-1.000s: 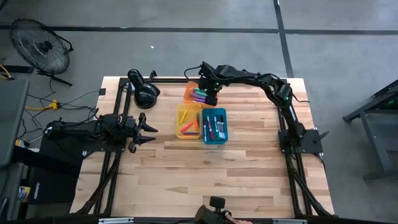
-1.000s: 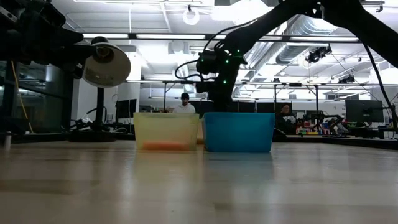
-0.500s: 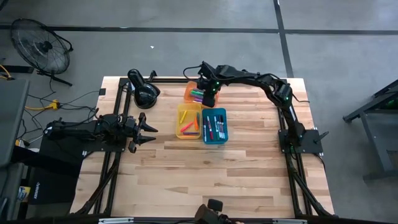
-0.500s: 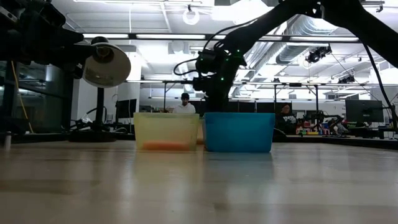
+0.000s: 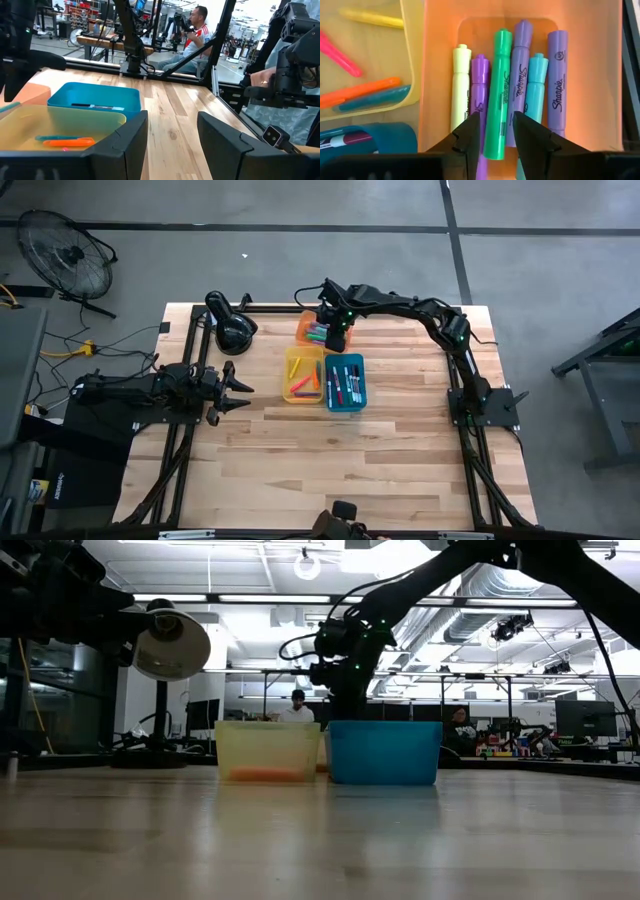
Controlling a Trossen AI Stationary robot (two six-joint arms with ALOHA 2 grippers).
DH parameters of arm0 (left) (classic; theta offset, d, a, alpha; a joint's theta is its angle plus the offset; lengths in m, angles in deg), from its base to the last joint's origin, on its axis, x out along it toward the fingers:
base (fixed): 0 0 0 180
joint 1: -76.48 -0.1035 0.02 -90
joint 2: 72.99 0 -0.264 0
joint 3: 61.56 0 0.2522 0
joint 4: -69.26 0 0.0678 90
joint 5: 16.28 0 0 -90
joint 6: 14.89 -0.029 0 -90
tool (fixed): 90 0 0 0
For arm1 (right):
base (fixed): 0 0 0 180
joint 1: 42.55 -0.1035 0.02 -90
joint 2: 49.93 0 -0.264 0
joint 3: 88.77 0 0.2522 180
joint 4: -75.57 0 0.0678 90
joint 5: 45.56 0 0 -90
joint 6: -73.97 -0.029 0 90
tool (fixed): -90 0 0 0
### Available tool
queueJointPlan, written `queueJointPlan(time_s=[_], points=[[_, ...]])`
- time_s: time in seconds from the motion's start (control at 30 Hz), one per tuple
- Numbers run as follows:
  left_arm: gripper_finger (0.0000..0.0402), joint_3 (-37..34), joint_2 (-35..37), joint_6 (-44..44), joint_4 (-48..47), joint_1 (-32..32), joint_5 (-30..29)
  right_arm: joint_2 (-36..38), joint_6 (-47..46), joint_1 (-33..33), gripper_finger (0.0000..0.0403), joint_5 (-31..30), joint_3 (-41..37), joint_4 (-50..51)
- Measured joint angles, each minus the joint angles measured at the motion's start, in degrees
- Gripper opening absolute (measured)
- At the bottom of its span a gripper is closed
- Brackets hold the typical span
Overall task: Pick & Place Markers
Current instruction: Return to Home Position
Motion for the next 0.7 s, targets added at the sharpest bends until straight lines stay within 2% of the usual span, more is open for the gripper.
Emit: queueJointPlan(time_s=[0.2, 0.4, 0.7], points=[[0.017, -0.01, 0.0, 0.0, 0.0, 0.0, 0.21, 1.74, -0.06, 0.0, 0.0106, -1.16, 0.04, 3.04], [0.017, 0.0, -0.01, 0.0, 0.0, 0.0, 0.17, 5.8, -0.21, -0.92, 0.0104, 4.61, 0.11, 6.64], [0.017, 0.0, 0.0, 0.0, 0.0, 0.0, 0.13, 9.92, -0.82, -9.59, 0.0089, 7.23, 0.11, 8.34]])
